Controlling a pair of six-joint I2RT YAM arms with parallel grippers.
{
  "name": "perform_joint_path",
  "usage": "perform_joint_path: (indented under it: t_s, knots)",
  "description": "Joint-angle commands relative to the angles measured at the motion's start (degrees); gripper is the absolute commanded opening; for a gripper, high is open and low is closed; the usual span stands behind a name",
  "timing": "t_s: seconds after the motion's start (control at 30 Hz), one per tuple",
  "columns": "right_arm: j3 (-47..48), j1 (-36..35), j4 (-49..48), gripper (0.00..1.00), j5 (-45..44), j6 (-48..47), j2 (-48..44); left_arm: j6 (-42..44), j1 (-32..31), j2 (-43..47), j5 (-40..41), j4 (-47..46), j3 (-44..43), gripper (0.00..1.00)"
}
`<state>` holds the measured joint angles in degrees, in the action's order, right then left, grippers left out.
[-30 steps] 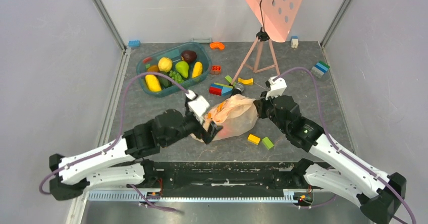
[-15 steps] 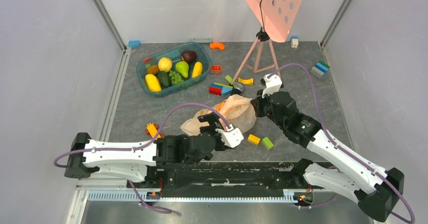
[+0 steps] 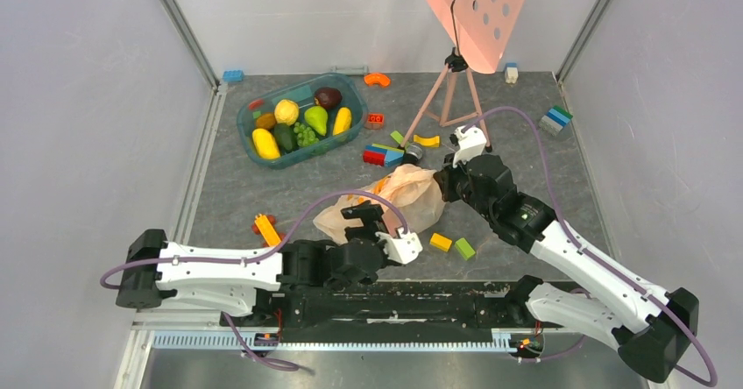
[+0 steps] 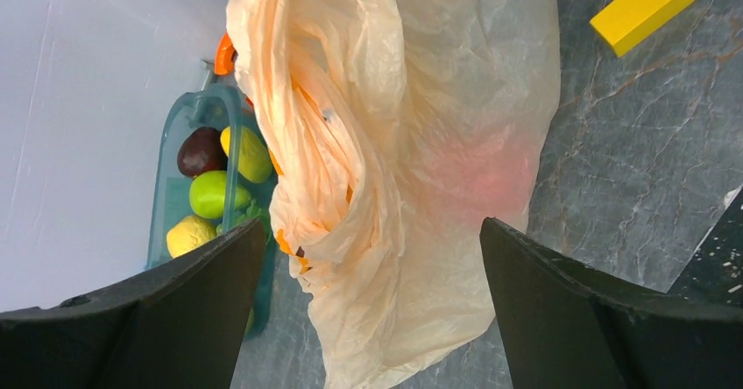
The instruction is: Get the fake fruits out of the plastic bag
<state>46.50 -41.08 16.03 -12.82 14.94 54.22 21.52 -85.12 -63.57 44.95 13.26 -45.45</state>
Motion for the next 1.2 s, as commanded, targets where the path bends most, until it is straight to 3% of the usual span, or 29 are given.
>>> perform_joint_path:
  t_s: [0.0, 0.1, 0.2, 0.37, 0.57, 0.83, 1.17]
  knots:
    - [2.6, 0.3, -1.2, 0.00, 1.2, -0.5, 0.2, -1.8, -0.4, -2.3, 3.0, -1.8, 0.8, 1.00]
    - [2.3, 0.3, -1.3, 0.00, 1.1, -0.4, 0.2, -3.6, -0.3, -4.6, 6.1, -2.8, 0.2, 1.00]
    - [1.8, 0.4, -1.5, 0.00, 1.3, -0.5, 0.1, -7.3, -0.4, -8.5, 15.9, -4.2, -1.2, 1.00]
    - [1.0, 0.5, -2.1, 0.00, 1.7, -0.3, 0.0, -11.2, -0.3, -15.4, 21.7, 2.0, -6.3, 0.96]
    - [0.9, 0.6, -2.1, 0.00, 1.9, -0.4, -0.4, -7.6, -0.3, -11.9, 15.9, -1.5, -3.8, 1.00]
    - [0.7, 0.8, -2.1, 0.00, 2.1, -0.3, -0.5, -4.6, -0.2, -5.7, 16.2, -5.1, -0.6, 0.99]
    - [0.7, 0.9, -2.1, 0.00, 2.2, -0.2, -0.4, -9.4, -0.2, -7.0, 11.7, 0.1, -0.2, 1.00]
